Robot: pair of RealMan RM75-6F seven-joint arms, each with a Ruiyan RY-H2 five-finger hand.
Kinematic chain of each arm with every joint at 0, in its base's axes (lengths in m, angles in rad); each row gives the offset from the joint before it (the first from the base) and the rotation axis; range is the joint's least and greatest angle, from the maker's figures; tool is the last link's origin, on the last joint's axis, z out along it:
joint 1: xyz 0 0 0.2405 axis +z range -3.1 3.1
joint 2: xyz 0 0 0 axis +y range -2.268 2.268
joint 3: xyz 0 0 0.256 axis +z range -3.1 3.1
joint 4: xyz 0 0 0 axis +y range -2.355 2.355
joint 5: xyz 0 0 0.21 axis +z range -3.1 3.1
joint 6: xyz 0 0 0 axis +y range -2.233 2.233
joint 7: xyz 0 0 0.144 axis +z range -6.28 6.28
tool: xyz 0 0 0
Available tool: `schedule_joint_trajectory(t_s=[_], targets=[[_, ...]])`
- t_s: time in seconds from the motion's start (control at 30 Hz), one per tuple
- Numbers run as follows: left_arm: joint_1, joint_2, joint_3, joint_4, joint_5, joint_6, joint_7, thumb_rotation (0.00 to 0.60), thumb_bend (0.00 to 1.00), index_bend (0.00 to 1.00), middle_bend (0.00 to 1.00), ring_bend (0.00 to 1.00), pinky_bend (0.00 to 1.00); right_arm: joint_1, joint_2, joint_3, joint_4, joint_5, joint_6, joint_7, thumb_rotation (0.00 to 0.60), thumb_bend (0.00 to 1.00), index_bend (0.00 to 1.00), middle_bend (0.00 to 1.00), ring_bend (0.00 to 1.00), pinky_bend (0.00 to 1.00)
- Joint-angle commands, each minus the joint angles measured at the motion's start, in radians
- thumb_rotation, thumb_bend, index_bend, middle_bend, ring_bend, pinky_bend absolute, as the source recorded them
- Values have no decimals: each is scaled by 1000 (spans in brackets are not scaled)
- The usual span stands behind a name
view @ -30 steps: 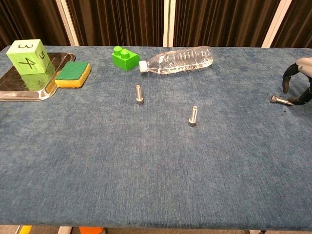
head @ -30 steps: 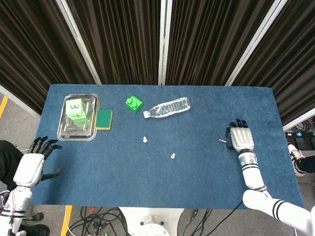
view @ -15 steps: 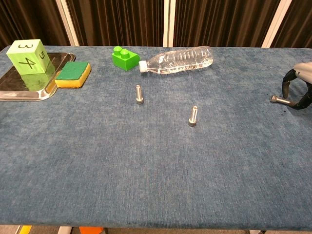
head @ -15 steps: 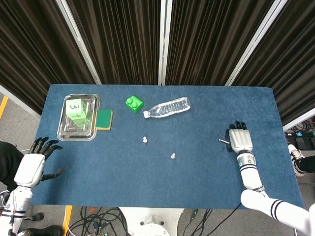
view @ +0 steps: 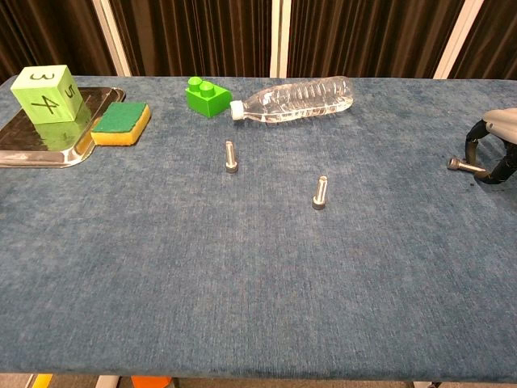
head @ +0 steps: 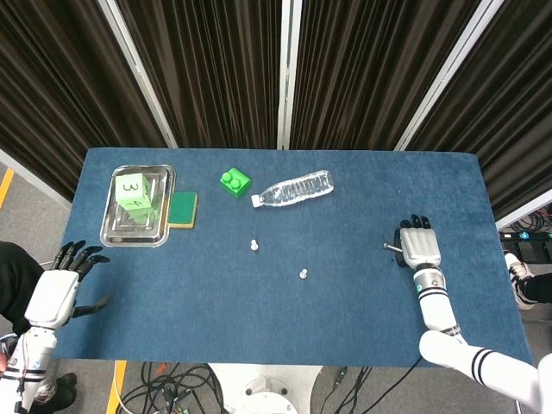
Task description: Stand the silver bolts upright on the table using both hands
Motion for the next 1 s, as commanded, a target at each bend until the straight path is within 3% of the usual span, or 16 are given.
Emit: schedule_joint_trajectory(t_s=[0.03, 0.3, 0.6, 0.8, 1.0], targets=[[1, 0, 0, 1, 1, 1, 0, 600, 176, 289, 154, 41, 0, 0, 1, 1, -1, 3, 3, -2, 600, 354, 526, 212, 0, 0], [0, -2, 1, 3, 0, -2, -1, 600, 176, 289, 152, 41, 0, 5, 32, -14, -48, -43, 54, -44, 600, 394, 535, 216, 0, 0], [0, -3, 3, 4, 0, -4, -2, 600, 176, 289, 151, 41, 0, 35, 58, -76, -104, -154, 161, -251, 600, 394, 535, 213, 0, 0], [2, -3, 5, 6, -1, -3, -7, 600, 176, 289, 151, 41, 0, 55, 22, -126, -64, -223, 208, -406, 600, 394, 535, 208, 0, 0], [3, -6, 7, 10, -2, -6, -11, 600, 176, 289, 151, 41, 0, 65, -27, -157, 2, -297, 223, -479, 600, 394, 535, 206, 0, 0]])
